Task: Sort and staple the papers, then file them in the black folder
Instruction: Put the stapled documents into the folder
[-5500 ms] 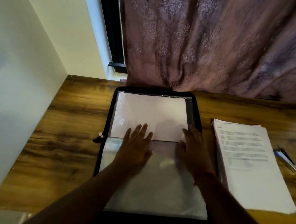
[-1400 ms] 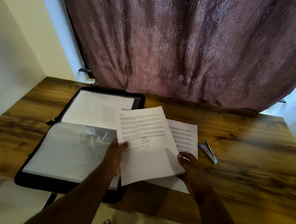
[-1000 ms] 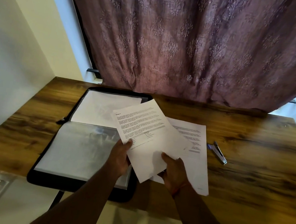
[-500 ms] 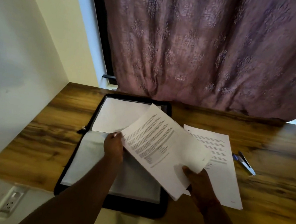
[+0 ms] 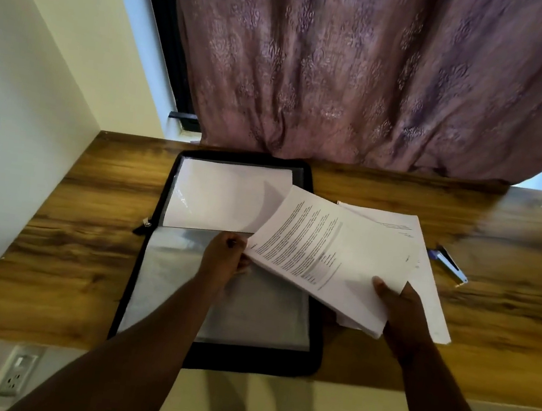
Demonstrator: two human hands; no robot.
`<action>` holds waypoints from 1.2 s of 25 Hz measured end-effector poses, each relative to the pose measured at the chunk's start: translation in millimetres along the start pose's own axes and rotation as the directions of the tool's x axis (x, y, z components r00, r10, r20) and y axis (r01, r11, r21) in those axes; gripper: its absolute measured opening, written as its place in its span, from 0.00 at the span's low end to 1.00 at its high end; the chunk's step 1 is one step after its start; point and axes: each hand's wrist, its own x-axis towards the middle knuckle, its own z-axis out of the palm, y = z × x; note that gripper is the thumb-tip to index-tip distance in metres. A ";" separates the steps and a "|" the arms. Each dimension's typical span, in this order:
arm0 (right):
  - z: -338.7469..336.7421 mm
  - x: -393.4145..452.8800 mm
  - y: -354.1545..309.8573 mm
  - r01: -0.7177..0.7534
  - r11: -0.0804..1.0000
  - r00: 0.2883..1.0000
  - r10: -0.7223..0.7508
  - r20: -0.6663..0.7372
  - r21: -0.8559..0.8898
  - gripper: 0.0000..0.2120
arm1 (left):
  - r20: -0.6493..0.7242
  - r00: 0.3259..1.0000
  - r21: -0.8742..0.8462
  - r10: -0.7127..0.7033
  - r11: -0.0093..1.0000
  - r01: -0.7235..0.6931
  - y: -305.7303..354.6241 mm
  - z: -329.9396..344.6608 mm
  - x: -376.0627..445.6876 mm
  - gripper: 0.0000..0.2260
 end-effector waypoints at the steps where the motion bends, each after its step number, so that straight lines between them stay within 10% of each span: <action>1: -7.6 4.5 0.2 -0.006 1.000 1.000 0.006 -0.009 -0.001 0.14 | -0.003 1.000 0.065 0.029 0.997 -0.029 -3.3 4.1 -1.5 0.03; 4: -30.5 20.8 3.8 -0.036 0.999 0.999 0.037 -0.026 0.023 0.19 | 0.013 0.981 0.418 0.191 0.891 -0.179 -14.5 24.7 -16.3 0.04; 8: -48.2 33.8 4.2 -0.058 0.991 0.998 0.059 -0.009 0.124 0.16 | 0.138 0.936 0.875 0.325 0.402 -0.269 -29.8 73.9 -56.4 0.20; 10: -52.2 34.6 4.4 -0.061 0.988 0.998 0.057 0.031 0.140 0.12 | 0.148 0.946 0.913 0.288 0.328 -0.243 -35.2 92.3 -70.5 0.28; 20: -78.4 46.9 5.6 -0.089 0.981 0.990 0.068 0.125 0.175 0.13 | 0.092 0.975 0.941 0.202 0.302 -0.151 -21.8 110.9 -102.8 0.14; 30: -102.8 46.9 0.7 -0.117 0.987 0.987 0.103 0.119 0.114 0.20 | -0.144 0.980 0.862 0.140 0.504 0.055 -11.4 91.6 -96.8 0.11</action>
